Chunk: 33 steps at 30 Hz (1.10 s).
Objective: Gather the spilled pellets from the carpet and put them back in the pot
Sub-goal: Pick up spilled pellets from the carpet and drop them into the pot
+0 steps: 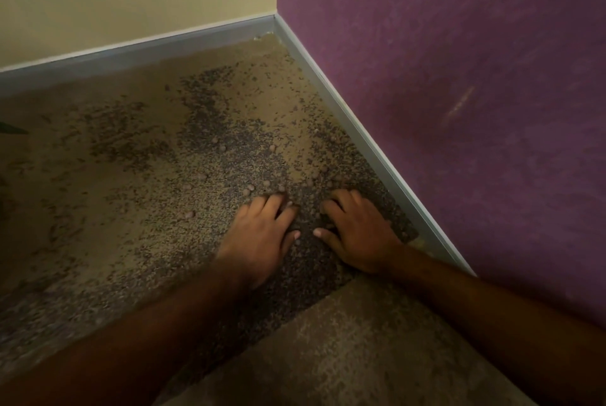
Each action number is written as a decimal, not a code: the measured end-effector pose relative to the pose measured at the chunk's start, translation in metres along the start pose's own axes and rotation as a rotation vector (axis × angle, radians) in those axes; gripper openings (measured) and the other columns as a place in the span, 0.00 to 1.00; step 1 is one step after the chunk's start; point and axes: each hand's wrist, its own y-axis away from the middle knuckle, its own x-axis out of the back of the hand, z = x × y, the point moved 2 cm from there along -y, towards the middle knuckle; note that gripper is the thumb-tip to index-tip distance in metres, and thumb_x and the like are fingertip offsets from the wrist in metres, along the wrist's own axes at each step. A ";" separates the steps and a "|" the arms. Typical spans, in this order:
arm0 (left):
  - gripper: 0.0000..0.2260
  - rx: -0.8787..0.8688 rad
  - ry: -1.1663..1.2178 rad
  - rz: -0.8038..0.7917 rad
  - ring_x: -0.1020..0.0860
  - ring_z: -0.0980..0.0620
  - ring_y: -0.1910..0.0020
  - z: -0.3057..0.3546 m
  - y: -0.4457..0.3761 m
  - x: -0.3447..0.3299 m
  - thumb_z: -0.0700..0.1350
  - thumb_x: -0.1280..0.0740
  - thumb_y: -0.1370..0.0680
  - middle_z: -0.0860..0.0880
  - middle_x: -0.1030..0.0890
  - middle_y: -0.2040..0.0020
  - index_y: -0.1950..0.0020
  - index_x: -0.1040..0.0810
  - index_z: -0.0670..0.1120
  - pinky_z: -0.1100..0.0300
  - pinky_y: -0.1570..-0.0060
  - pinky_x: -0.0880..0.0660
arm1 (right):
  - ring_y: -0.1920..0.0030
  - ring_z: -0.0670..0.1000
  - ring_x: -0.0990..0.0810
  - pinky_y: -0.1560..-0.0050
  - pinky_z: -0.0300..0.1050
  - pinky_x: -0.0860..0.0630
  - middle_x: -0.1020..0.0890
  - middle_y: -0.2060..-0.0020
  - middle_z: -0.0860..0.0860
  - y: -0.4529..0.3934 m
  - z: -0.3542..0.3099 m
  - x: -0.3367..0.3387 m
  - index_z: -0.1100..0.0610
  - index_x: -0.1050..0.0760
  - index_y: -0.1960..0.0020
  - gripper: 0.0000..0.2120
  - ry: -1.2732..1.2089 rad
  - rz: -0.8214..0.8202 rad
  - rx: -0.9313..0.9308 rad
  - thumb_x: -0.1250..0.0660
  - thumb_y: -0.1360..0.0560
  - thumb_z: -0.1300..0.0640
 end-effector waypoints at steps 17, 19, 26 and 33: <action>0.13 0.216 0.227 -0.202 0.27 0.43 0.39 -0.017 0.029 0.006 0.48 0.46 0.19 0.42 0.34 0.33 0.35 0.35 0.48 0.50 0.40 0.29 | 0.59 0.52 0.27 0.63 0.49 0.26 0.27 0.55 0.52 0.012 -0.006 -0.012 0.55 0.29 0.53 0.13 -0.067 0.126 0.015 0.45 0.20 0.46; 0.12 0.241 0.237 -0.219 0.27 0.43 0.41 -0.015 0.027 0.010 0.48 0.46 0.19 0.42 0.33 0.35 0.37 0.34 0.47 0.49 0.41 0.28 | 0.60 0.53 0.26 0.64 0.49 0.26 0.27 0.56 0.52 0.007 -0.004 -0.011 0.55 0.28 0.53 0.13 -0.069 0.125 -0.019 0.45 0.19 0.48; 0.11 0.378 0.284 -0.257 0.25 0.42 0.43 -0.015 0.026 0.017 0.45 0.46 0.18 0.41 0.31 0.36 0.37 0.35 0.47 0.48 0.44 0.26 | 0.63 0.53 0.24 0.67 0.45 0.30 0.25 0.57 0.53 0.004 -0.005 -0.012 0.55 0.27 0.54 0.13 -0.013 0.135 -0.073 0.42 0.20 0.47; 0.06 0.704 0.720 -0.063 0.25 0.53 0.67 -0.025 0.044 0.027 0.43 0.44 0.21 0.47 0.22 0.59 0.53 0.32 0.53 0.60 0.70 0.30 | 0.62 0.56 0.23 0.62 0.50 0.25 0.23 0.61 0.55 0.003 -0.011 -0.007 0.57 0.25 0.57 0.15 -0.058 0.104 -0.101 0.42 0.20 0.48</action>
